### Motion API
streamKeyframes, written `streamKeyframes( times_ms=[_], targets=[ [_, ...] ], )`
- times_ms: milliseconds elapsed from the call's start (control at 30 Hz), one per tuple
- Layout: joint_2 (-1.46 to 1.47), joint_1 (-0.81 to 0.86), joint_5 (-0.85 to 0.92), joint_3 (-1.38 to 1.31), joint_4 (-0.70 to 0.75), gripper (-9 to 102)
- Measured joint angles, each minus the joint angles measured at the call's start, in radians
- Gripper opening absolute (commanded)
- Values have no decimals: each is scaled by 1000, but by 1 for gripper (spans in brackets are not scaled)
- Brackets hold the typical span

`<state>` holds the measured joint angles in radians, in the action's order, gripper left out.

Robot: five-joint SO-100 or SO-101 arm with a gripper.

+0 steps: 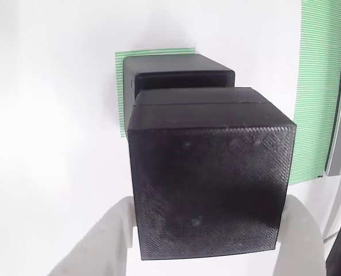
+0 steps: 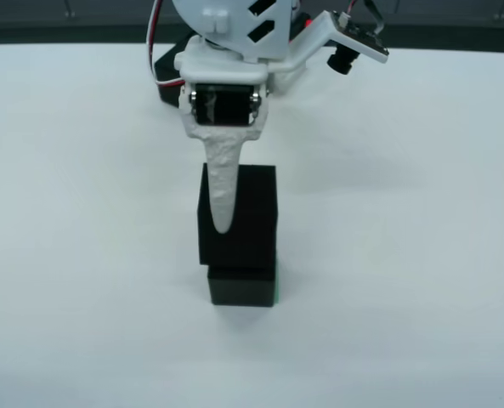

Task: Stack 3 Blocks on the chosen place.

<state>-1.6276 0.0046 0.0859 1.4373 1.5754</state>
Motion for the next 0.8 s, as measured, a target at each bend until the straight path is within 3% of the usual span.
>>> streamKeyframes(
  times_ms=[533,800],
  targets=[
    [55,-11,0,-9,0,18],
    [78,-20,0,-17,-6,30]
  ],
)
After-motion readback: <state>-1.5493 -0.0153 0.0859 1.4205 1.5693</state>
